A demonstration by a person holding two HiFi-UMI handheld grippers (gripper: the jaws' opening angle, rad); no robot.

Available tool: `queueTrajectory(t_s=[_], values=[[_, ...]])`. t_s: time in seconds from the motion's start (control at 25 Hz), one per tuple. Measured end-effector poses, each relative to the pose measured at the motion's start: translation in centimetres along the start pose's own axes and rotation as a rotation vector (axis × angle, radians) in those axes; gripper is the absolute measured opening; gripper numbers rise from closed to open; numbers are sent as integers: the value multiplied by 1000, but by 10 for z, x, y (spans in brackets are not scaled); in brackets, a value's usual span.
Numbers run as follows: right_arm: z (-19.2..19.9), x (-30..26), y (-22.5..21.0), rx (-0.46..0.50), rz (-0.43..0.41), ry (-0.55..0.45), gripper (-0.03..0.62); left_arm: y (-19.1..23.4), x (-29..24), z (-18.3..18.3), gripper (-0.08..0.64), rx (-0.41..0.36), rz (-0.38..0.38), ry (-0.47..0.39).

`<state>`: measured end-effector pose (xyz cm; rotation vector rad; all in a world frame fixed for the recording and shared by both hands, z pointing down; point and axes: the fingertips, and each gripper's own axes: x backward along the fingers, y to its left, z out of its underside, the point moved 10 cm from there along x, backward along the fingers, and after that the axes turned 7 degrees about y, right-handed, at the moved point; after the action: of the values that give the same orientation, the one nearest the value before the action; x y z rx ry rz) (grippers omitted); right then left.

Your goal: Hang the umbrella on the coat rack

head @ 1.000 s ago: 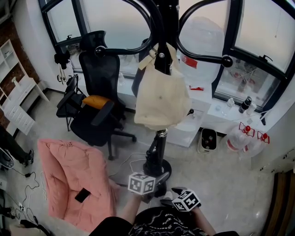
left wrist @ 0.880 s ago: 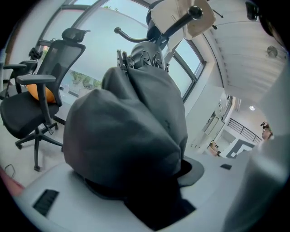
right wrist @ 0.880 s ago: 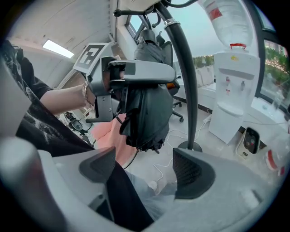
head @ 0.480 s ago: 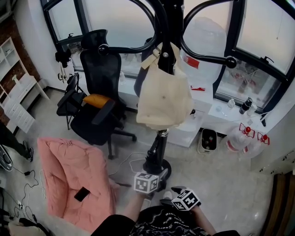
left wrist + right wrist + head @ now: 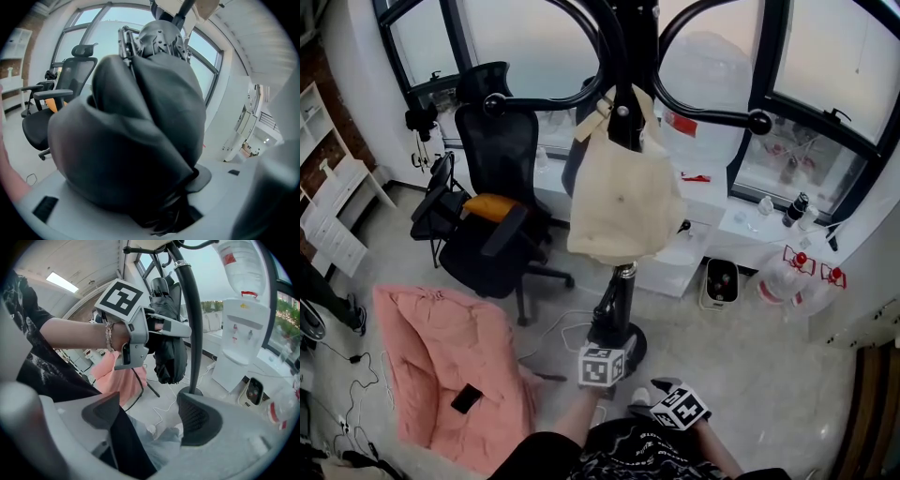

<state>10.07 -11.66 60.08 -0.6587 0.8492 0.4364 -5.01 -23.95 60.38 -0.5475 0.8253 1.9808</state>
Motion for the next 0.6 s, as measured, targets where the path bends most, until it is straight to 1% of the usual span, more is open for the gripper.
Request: queueTrajectory(t_s=[0.08,0.2,0.32,0.48,0.6], values=[[0,2,2,8,3,-3,388,0,-1,-1,281,13,6,3],[-2,5,7,29,2,10,387,-3,-4,0,286,1,7,11],[-2,5,9,43,4,20,387,-4,-4,0,326,21,10,2],[2,4,8,22,-9,20,387,0,-3,-2,349,47,-13,-3],[5,2,3,2,-19,8,387,2,-2,-1,365,65,1,9]])
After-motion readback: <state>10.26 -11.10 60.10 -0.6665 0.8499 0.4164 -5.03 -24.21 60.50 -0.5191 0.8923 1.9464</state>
